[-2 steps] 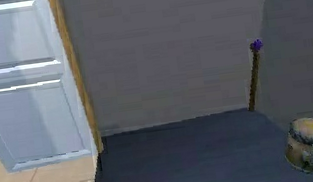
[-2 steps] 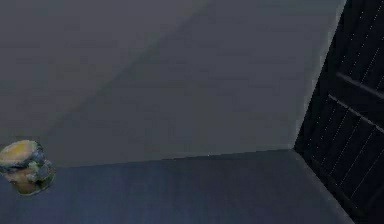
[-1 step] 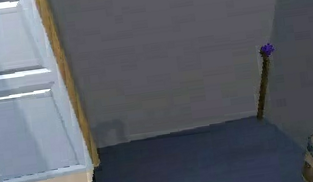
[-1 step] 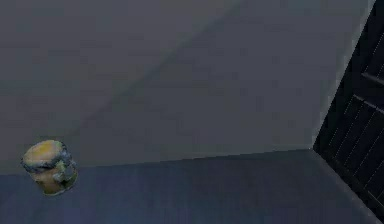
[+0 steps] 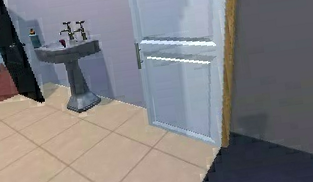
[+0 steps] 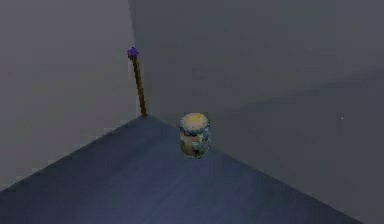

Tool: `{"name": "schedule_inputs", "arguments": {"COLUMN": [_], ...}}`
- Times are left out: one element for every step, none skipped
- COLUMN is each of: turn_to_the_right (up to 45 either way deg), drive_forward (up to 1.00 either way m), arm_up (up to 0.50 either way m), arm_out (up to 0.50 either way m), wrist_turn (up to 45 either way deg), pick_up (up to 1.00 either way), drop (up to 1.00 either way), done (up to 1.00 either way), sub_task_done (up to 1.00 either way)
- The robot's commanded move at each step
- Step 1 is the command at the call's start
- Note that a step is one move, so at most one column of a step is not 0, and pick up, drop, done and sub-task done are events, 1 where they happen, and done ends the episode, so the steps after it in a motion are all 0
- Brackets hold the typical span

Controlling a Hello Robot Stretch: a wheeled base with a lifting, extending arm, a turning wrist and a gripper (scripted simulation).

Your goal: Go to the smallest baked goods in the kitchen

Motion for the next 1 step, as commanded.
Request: {"name": "schedule_inputs", "arguments": {"turn_to_the_right": [-3.0], "drive_forward": [0.00], "arm_up": [0.00], "arm_out": [0.00], "wrist_turn": [0.0], "pick_up": [0.00], "drop": [0.00], "done": [0.00], "sub_task_done": [0.00]}}
